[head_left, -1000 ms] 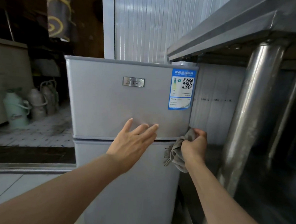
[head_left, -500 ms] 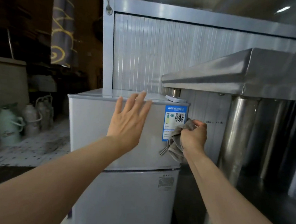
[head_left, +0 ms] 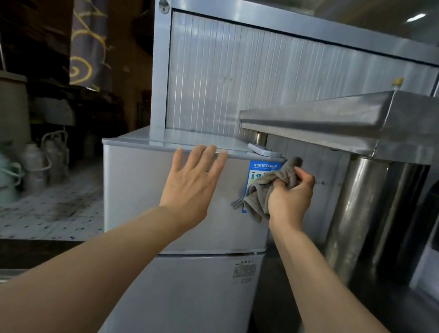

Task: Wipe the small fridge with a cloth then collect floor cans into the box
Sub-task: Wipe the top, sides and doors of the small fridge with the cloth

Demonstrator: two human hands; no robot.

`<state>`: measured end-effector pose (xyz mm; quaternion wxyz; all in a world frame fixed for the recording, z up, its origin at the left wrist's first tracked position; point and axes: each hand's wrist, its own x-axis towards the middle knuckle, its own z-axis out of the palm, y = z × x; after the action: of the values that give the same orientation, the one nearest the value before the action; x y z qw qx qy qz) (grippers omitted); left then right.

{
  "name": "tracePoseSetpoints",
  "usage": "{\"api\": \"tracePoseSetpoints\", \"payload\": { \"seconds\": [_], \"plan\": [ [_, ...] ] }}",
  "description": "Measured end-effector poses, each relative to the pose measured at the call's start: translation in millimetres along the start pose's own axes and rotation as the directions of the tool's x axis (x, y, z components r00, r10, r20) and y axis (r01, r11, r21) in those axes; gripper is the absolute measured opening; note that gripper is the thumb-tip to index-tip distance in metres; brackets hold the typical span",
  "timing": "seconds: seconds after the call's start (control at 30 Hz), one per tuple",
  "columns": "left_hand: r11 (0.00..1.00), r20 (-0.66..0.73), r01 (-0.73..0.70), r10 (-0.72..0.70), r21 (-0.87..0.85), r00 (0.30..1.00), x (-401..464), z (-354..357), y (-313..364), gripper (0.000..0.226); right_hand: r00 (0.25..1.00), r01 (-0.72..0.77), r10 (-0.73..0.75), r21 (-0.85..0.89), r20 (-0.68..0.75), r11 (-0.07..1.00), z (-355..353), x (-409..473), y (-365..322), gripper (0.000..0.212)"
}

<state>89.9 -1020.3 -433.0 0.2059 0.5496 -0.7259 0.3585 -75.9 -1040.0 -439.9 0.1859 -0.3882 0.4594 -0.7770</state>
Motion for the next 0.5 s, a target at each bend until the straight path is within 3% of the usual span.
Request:
{"api": "tracePoseSetpoints", "payload": {
  "seconds": [0.23, 0.5],
  "plan": [
    [0.992, 0.066, -0.014, 0.023, -0.126, 0.998, 1.8, -12.1, -7.5, 0.087, 0.997, -0.056, 0.059, -0.058, 0.052, 0.997, 1.2, -26.4, -20.5, 0.036],
    [0.952, 0.33, 0.046, 0.059, -0.303, 0.942, 10.6, -56.6, -42.8, 0.076, 0.949, -0.206, 0.254, -0.238, 0.19, 0.949, 22.6, -62.8, -77.3, 0.038]
  ]
}}
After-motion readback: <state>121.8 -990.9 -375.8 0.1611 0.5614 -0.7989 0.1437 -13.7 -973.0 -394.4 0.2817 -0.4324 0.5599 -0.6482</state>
